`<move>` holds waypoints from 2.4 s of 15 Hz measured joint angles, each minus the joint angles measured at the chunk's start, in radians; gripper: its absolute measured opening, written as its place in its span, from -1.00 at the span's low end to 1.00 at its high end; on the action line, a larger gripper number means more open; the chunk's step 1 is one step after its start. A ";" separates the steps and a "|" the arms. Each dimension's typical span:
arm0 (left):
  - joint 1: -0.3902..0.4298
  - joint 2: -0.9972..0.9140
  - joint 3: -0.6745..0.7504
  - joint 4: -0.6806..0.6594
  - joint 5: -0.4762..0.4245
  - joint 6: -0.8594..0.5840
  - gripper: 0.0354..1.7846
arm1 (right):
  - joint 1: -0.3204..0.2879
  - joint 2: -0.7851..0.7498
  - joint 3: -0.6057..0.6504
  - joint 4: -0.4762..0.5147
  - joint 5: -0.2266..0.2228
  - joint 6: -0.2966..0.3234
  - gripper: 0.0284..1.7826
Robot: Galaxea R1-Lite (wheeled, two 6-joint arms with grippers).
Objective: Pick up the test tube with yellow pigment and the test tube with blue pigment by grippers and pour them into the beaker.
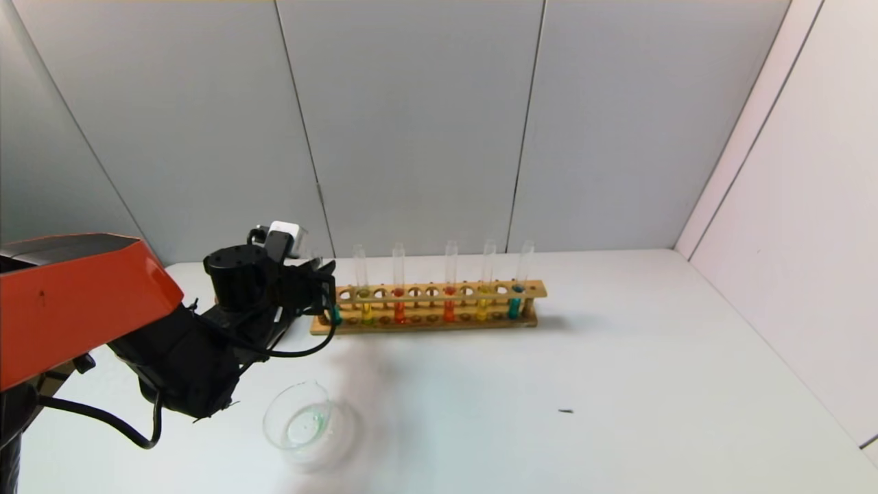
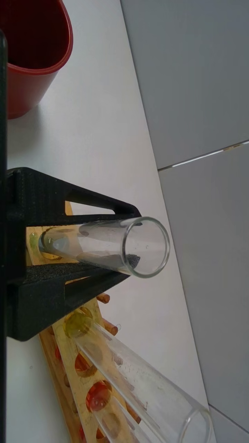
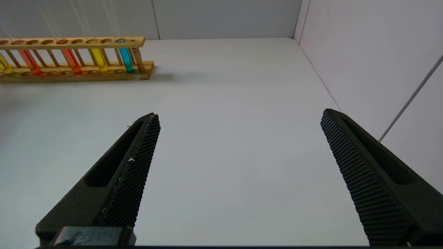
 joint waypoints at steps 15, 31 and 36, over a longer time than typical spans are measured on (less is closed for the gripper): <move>-0.031 -0.069 0.021 0.066 0.006 0.024 -0.66 | 0.000 0.000 0.000 0.000 0.000 0.000 0.91; -0.038 -0.251 -0.153 0.438 0.003 0.039 -0.66 | 0.000 0.000 0.000 0.000 0.000 0.000 0.91; -0.038 -0.346 -0.201 0.585 0.003 0.039 -0.66 | 0.000 0.000 0.000 0.000 0.000 0.000 0.91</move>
